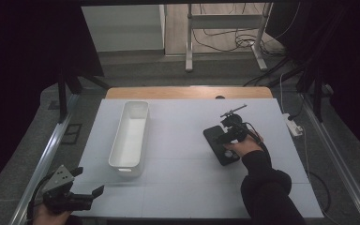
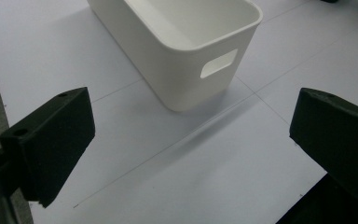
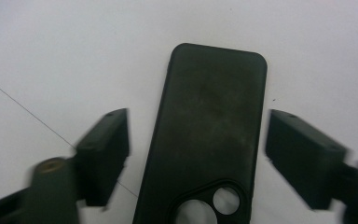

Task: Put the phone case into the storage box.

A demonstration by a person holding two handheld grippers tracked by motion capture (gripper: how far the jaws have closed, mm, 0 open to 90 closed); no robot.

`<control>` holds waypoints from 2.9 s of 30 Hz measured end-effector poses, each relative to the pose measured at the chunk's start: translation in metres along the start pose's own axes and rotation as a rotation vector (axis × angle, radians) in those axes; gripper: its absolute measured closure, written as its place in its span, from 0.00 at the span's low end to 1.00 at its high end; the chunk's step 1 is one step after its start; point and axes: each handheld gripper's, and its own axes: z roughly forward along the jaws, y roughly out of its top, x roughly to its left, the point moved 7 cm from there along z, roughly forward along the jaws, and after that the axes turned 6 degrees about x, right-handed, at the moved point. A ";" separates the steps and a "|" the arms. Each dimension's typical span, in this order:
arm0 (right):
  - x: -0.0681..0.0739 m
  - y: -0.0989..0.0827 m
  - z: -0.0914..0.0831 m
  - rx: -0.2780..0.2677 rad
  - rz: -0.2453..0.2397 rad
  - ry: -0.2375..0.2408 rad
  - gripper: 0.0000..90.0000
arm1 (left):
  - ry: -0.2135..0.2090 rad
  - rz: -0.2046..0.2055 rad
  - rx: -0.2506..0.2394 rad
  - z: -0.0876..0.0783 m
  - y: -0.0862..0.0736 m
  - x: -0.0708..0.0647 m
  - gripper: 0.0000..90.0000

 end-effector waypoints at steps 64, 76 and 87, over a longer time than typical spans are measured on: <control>-0.031 0.025 0.060 0.063 0.028 -0.064 0.99 | -0.006 0.016 0.008 0.001 0.000 -0.001 0.01; -0.004 0.031 0.066 0.065 -0.028 -0.014 0.99 | -0.009 0.016 0.006 0.001 0.000 -0.001 0.01; 0.029 0.032 0.070 0.068 -0.100 0.041 0.99 | -0.009 0.017 0.007 0.001 0.000 -0.002 0.01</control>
